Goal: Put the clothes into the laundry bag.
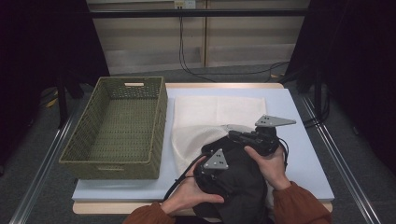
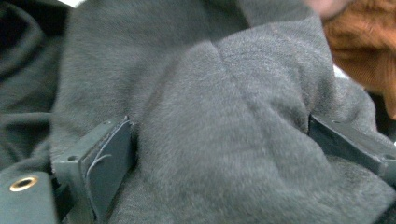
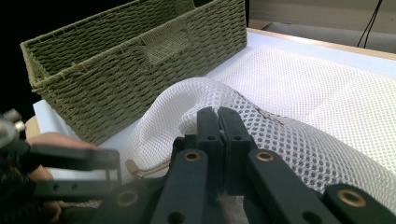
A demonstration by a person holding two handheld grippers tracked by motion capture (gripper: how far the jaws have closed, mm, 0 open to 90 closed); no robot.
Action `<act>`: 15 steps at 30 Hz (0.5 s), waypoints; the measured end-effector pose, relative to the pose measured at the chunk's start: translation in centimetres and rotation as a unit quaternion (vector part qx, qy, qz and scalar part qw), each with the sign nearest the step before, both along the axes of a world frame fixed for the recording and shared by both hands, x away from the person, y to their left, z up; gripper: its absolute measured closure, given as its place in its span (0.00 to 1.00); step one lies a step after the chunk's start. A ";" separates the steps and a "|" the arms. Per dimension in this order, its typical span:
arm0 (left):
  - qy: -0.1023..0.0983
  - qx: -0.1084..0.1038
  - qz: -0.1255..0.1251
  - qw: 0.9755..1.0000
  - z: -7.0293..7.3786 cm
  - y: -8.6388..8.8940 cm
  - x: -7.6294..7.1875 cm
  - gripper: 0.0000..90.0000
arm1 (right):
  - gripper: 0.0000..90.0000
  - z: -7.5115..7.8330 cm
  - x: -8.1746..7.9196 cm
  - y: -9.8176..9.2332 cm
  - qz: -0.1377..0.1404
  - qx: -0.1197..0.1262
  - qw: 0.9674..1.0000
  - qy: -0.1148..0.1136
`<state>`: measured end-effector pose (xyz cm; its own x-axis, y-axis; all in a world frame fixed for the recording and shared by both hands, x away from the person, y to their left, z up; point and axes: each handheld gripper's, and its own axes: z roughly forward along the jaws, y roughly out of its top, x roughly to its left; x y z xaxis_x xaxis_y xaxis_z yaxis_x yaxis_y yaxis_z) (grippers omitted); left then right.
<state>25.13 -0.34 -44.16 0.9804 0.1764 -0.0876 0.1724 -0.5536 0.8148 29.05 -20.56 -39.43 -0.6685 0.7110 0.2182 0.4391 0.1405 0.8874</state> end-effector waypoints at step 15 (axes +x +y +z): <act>-0.024 0.014 0.064 0.998 1.6 1.4 1.2 0.67 | 0.99 0.6 -0.2 -0.4 -0.002 0.004 1.000 -0.005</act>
